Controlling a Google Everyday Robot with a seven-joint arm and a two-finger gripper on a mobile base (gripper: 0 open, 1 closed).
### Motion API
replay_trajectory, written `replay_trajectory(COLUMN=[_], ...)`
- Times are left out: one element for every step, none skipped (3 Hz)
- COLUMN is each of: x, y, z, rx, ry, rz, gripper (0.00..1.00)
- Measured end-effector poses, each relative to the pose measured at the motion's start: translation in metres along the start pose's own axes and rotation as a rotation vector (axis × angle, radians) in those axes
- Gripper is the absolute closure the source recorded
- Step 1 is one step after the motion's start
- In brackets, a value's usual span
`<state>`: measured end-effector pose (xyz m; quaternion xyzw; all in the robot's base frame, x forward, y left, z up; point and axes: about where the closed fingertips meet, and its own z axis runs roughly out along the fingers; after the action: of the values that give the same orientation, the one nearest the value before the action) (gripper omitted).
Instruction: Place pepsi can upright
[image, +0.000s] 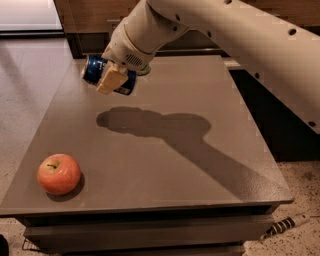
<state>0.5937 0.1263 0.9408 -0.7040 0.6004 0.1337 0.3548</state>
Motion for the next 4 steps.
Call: replay_trajectory(x=[-0.002, -0.008, -0.011, -0.008], y=[0.005, -0.008, -0.024, -0.031], z=[0.001, 0.000, 0.003, 0.008], rx=[0.106, 0.185, 0.220, 0.224], ry=[-0.183, -0.303, -0.418, -0.471], rz=[0.022, 0.033, 0.060, 0.107], gripper=[1.00, 1.00, 1.00, 1.00])
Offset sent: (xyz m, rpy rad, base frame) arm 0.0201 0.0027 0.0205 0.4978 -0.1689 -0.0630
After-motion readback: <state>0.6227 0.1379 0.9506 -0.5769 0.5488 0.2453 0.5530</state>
